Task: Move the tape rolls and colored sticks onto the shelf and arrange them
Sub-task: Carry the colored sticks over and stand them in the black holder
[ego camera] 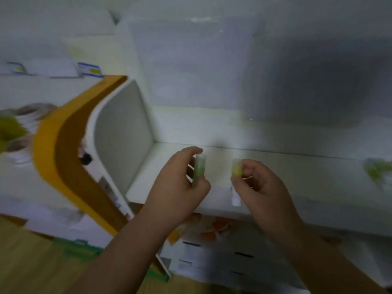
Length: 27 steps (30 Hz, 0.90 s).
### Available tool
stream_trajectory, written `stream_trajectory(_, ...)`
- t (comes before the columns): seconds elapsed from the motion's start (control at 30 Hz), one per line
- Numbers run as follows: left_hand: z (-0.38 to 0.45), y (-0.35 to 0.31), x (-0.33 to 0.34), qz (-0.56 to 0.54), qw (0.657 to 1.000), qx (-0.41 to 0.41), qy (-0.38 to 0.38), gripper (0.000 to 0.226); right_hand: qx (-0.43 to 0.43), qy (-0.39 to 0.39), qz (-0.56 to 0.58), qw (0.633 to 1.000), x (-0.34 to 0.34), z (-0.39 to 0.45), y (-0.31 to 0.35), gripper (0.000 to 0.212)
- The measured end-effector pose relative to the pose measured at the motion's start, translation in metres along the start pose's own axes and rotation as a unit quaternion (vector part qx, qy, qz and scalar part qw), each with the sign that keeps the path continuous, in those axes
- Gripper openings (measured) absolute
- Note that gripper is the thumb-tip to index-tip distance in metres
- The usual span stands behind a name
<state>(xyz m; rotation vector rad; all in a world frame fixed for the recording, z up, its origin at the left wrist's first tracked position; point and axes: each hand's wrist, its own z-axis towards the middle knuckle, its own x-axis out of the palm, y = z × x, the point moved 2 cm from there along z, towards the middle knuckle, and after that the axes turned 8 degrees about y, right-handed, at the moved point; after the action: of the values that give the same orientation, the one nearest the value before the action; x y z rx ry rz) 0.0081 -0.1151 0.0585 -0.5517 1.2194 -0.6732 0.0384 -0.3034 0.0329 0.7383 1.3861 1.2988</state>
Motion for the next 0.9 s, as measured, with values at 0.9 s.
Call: stream_trajectory(0.9,-0.192,0.193,-0.283,0.037,0.977,-0.113,-0.179,0.046,-0.117,0.200,0.046,0.972,0.383,-0.011,0.140,0.021)
